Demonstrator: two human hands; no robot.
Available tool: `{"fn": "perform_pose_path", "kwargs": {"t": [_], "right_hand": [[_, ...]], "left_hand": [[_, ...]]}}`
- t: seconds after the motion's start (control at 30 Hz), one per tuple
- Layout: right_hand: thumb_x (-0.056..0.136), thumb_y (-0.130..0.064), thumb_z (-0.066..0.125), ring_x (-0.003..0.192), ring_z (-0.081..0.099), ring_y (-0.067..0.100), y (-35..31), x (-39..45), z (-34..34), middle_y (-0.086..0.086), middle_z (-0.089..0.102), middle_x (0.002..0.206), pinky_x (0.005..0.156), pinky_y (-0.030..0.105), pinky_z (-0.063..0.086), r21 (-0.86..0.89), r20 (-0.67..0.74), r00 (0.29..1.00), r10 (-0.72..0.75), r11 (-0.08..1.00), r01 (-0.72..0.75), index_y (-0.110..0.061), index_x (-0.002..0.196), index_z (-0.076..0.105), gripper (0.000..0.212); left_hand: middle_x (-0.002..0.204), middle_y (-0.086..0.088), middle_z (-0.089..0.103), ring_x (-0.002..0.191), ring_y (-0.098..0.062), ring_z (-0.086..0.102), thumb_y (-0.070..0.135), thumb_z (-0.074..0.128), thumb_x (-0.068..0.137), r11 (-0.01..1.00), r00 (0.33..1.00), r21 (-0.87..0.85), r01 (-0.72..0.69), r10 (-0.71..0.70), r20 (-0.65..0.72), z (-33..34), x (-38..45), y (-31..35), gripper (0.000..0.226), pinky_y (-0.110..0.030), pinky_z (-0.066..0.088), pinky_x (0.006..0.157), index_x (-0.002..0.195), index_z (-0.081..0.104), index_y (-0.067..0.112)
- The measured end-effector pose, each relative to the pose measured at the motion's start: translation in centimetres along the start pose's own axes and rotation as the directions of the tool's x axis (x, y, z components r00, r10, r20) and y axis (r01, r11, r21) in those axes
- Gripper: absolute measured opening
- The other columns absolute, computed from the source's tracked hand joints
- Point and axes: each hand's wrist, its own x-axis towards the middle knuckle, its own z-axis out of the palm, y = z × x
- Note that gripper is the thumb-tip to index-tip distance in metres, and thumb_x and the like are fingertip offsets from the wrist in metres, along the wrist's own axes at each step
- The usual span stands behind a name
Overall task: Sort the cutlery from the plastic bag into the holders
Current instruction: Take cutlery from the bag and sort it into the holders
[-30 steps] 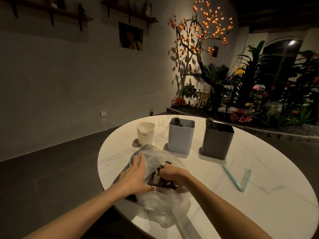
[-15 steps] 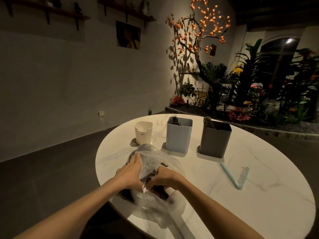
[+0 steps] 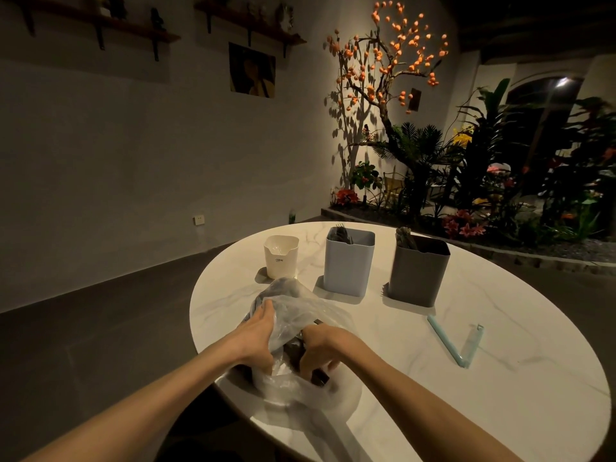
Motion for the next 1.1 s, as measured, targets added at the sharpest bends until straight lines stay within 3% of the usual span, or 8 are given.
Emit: {"fn": "perform_pose_path", "kwargs": {"t": [0.1,0.23,0.4,0.57,0.7,0.8,0.97,1.1], "right_hand": [[0.075,-0.019,0.080,0.101,0.056,0.020,0.4,0.3,0.8,0.005,0.058,0.118,0.093,0.031,0.054,0.067,-0.134,0.991,0.001,0.998,0.008,-0.021,0.131,0.054,0.061],[0.080,-0.026,0.077,0.101,0.053,0.016,0.4,0.4,1.2,0.002,0.057,0.111,0.092,0.027,0.050,0.143,-0.277,0.961,-0.018,0.988,0.059,-0.017,0.126,0.057,0.051],[0.076,-0.042,0.083,0.117,0.053,0.026,-0.3,1.2,1.1,0.006,0.054,0.128,0.097,0.036,0.047,0.010,-0.140,0.988,0.073,0.997,-0.072,-0.025,0.138,0.052,0.072],[0.079,-0.023,0.081,0.096,0.055,0.019,-0.4,1.9,1.6,0.008,0.061,0.115,0.076,0.026,0.048,0.104,-0.199,0.976,0.087,0.992,-0.067,-0.016,0.125,0.061,0.051],[0.080,-0.026,0.081,0.101,0.057,0.020,-0.2,1.4,0.8,0.010,0.062,0.121,0.093,0.032,0.049,0.175,-0.209,0.974,0.089,0.983,-0.052,-0.009,0.126,0.060,0.053],[0.070,-0.049,0.085,0.111,0.057,0.022,-0.2,0.6,0.4,0.003,0.061,0.123,0.099,0.036,0.048,-0.014,-0.358,0.933,0.045,0.999,-0.053,-0.019,0.129,0.058,0.071],[0.066,-0.061,0.083,0.097,0.060,0.019,-0.5,0.4,1.6,0.003,0.064,0.109,0.083,0.029,0.049,-0.022,-0.223,0.969,0.106,0.993,-0.114,-0.019,0.126,0.060,0.077],[0.081,-0.040,0.079,0.121,0.053,0.022,-1.2,1.2,1.9,0.007,0.057,0.131,0.099,0.030,0.043,0.108,-0.200,0.972,0.121,0.989,-0.101,-0.017,0.134,0.054,0.063]], "left_hand": [[0.168,-0.006,-0.009,0.150,-0.031,0.025,0.016,0.081,0.077,1.000,1.000,-0.009,0.008,-0.008,-0.002,0.3,0.1,0.0,0.131,-0.034,0.039,0.115,0.155,-0.025,0.012],[0.168,-0.007,-0.002,0.147,-0.031,0.030,0.019,0.082,0.076,0.999,1.000,-0.038,0.030,-0.030,0.000,0.3,0.1,-0.1,0.134,-0.036,0.041,0.114,0.154,-0.027,0.014],[0.165,-0.006,0.012,0.142,-0.028,0.038,0.023,0.085,0.066,0.999,0.999,-0.046,0.028,-0.029,-0.030,0.4,0.2,-0.9,0.138,-0.037,0.045,0.111,0.156,-0.019,0.016],[0.164,-0.006,0.013,0.141,-0.027,0.038,0.024,0.087,0.067,0.998,0.999,-0.058,0.015,-0.017,-0.037,0.6,0.2,-0.7,0.138,-0.035,0.045,0.111,0.157,-0.018,0.018],[0.162,-0.008,0.017,0.139,-0.027,0.041,0.026,0.085,0.069,0.997,0.999,-0.076,0.021,-0.024,-0.031,0.5,0.1,-0.8,0.136,-0.034,0.045,0.110,0.157,-0.018,0.018],[0.158,-0.007,0.023,0.130,-0.027,0.048,0.028,0.084,0.063,0.996,0.999,-0.084,0.023,-0.026,-0.045,0.2,0.2,-0.9,0.133,-0.037,0.050,0.104,0.156,-0.011,0.020],[0.156,-0.014,0.030,0.132,-0.031,0.048,0.029,0.085,0.066,0.995,0.997,-0.087,0.039,-0.045,-0.063,0.7,0.3,-0.2,0.134,-0.040,0.049,0.105,0.157,-0.014,0.015],[0.164,-0.014,0.015,0.145,-0.031,0.033,0.029,0.086,0.072,0.991,0.996,-0.132,0.039,-0.049,-0.072,1.1,0.3,-0.1,0.135,-0.039,0.037,0.116,0.157,-0.018,0.014]]}}
